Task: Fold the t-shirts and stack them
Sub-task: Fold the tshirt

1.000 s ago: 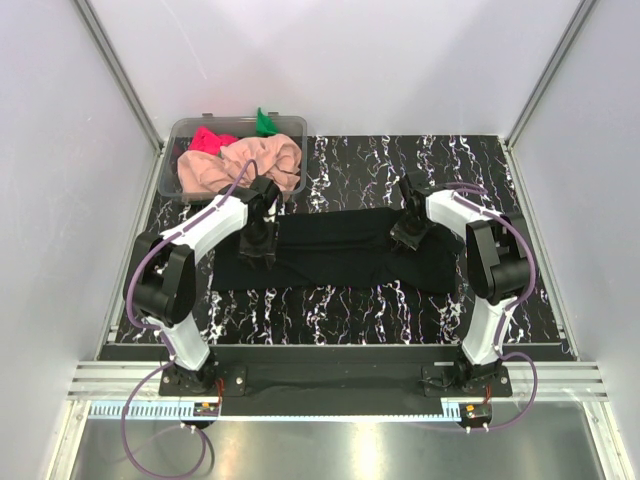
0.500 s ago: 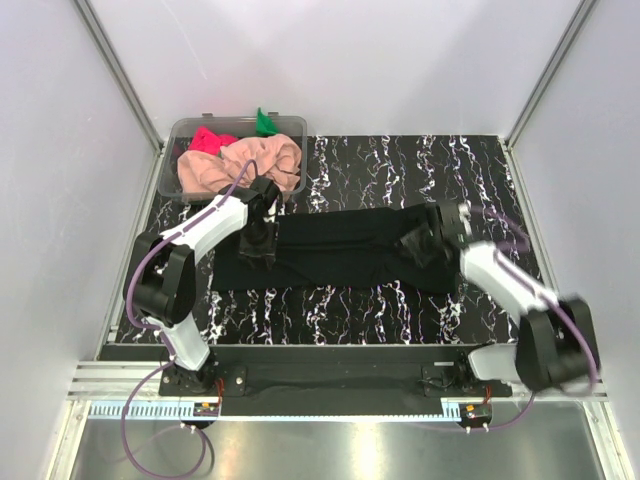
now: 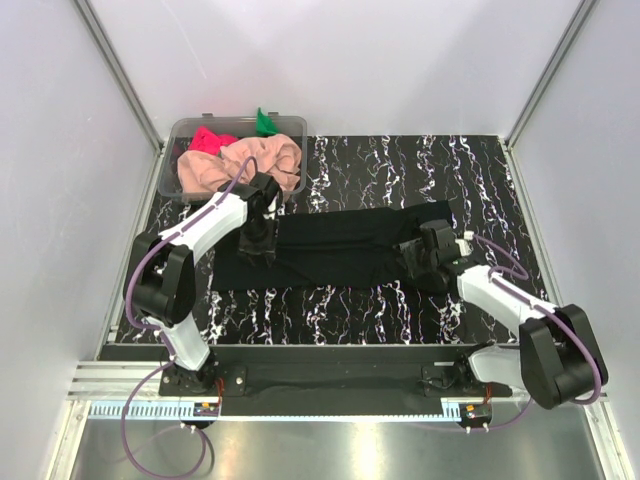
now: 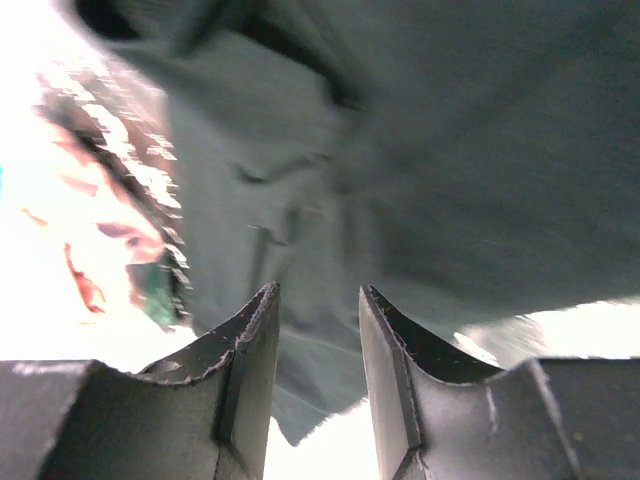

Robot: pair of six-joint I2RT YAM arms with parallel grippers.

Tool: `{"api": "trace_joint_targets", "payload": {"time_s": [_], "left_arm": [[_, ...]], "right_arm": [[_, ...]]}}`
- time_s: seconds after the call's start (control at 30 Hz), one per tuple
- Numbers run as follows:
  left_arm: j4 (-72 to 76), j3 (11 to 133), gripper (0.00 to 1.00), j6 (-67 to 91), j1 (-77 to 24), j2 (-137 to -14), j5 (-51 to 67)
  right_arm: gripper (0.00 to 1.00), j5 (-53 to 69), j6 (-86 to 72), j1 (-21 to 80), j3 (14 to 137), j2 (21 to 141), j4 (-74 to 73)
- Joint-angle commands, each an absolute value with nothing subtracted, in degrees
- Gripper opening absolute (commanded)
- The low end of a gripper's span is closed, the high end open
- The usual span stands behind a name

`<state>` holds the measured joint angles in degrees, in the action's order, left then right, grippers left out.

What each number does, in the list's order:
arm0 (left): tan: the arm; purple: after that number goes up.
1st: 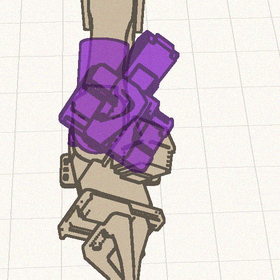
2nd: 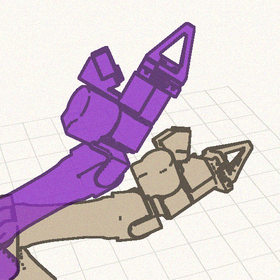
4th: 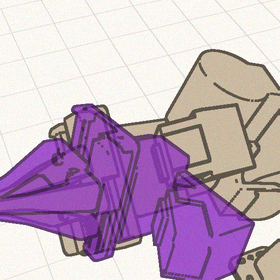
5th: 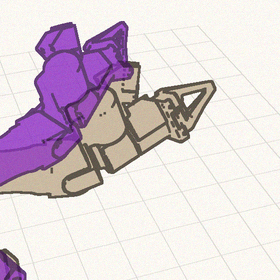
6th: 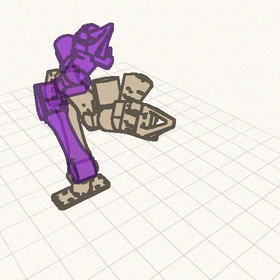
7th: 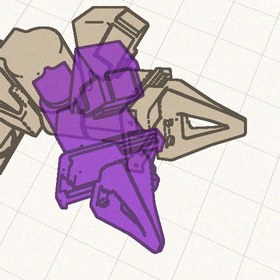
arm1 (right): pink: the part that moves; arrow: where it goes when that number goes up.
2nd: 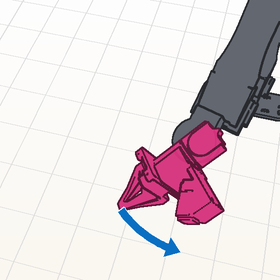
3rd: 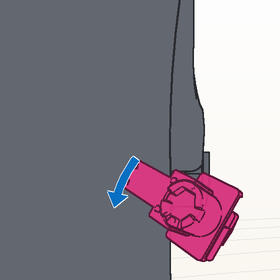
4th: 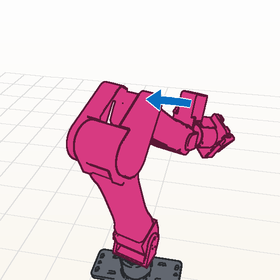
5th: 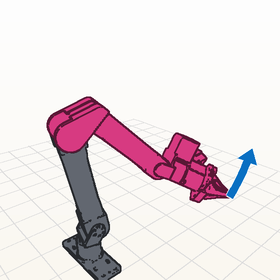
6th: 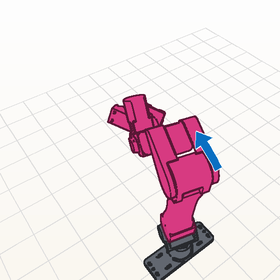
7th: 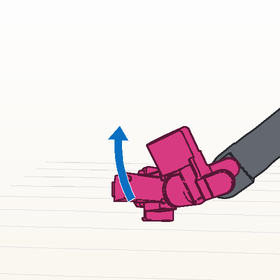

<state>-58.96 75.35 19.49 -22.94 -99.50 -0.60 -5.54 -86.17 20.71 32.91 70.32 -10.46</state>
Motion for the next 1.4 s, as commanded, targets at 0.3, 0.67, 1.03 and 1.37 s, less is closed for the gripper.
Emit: {"api": "trace_joint_targets", "payload": {"time_s": [0.3, 0.67, 1.03, 1.37], "left_arm": [[-59.85, 77.43, 0.46, 18.54, -23.03, -98.09, -1.41], [-59.41, 77.34, 0.46, 18.37, -23.12, -98.35, -1.32], [-59.24, 77.43, 0.46, 18.37, -23.12, -98.44, -0.7], [-59.24, 77.43, 0.46, 18.28, -23.03, -98.52, -0.7]], "right_arm": [[0.44, -6.59, -92.01, 20.04, 34.37, 79.19, 5.35], [0.44, -9.14, -95.35, 19.95, 35.24, 82.09, 5.9], [0.45, -7.66, -96.94, 19.42, 38.23, 82.79, -4.31], [0.47, -7.21, -97.21, 19.6, 39.82, 83.4, -10.38]]}}
